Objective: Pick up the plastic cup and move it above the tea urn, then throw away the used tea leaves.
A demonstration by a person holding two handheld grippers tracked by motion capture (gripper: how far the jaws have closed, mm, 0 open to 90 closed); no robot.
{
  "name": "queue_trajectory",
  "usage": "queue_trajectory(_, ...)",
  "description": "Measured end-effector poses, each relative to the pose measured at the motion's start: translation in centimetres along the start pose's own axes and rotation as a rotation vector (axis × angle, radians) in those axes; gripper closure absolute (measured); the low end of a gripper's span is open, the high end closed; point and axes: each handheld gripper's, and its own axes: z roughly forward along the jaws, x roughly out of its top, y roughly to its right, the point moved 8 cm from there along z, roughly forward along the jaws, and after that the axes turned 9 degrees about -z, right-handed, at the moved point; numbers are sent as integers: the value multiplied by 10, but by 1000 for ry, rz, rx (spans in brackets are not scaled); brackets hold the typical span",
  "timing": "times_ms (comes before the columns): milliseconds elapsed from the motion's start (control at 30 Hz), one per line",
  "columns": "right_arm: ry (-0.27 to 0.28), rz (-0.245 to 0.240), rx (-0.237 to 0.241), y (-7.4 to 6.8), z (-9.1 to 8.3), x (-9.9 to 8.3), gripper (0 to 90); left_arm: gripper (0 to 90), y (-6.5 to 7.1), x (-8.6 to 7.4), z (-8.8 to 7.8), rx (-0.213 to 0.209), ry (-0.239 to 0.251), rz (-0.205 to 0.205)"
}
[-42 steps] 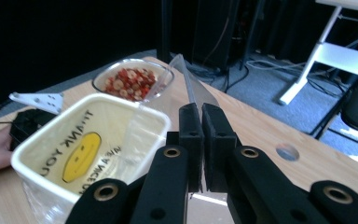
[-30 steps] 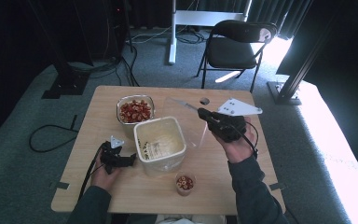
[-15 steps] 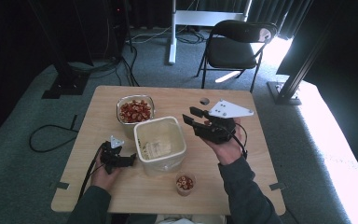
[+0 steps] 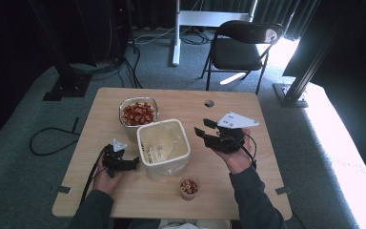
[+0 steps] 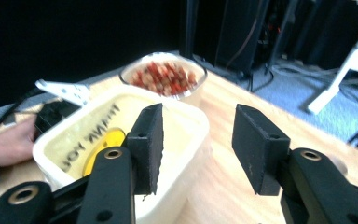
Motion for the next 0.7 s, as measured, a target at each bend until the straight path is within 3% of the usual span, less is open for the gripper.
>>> queue_trajectory(233, -64, 63, -7, 9, 5, -38, 507, 110, 0, -2, -2, -15, -2, 17)
queue_trajectory(467, -102, 69, -32, 11, 1, -62, 482, 110, 0, -5, -5, -28, -4, 29)
queue_trajectory(533, -131, 83, -45, 13, -3, -83, 476, 112, -1, -5, -5, -31, -4, 30)
queue_trajectory(700, -159, 110, -53, 14, -6, -109, 475, 156, -2, -10, -11, -27, 6, 24)
